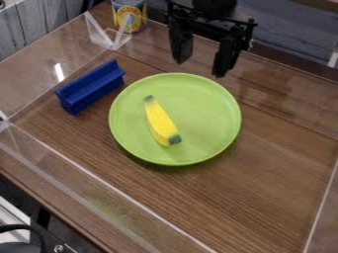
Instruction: Put the blue object in the green plate
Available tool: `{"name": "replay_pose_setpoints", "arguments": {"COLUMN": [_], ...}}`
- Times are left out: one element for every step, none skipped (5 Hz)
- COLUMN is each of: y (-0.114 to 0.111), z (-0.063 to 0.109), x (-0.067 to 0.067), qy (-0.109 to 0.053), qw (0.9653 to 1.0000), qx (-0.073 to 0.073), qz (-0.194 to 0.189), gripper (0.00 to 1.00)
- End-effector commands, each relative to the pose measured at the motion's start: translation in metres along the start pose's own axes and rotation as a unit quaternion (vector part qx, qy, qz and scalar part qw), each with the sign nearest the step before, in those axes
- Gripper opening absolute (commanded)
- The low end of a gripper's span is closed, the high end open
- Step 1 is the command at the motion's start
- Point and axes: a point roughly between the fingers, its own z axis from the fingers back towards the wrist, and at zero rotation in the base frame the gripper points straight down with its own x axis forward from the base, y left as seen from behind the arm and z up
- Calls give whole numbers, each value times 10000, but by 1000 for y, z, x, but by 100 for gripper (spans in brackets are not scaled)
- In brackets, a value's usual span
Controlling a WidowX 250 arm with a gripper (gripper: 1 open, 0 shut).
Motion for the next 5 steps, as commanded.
{"name": "replay_pose_setpoints", "arguments": {"y": [3,20,47,79,100], "z": [-1,-3,-1,-3,-6], "x": [2,-4,-12,-12,-12], "qy": [75,86,33,-48,-131], "qw": [9999,9993,9982,9977,9975], "qx": [20,60,127,211,293], "qz": [-133,-354,-586,-643,-626], "gripper": [100,100,100,100,100]}}
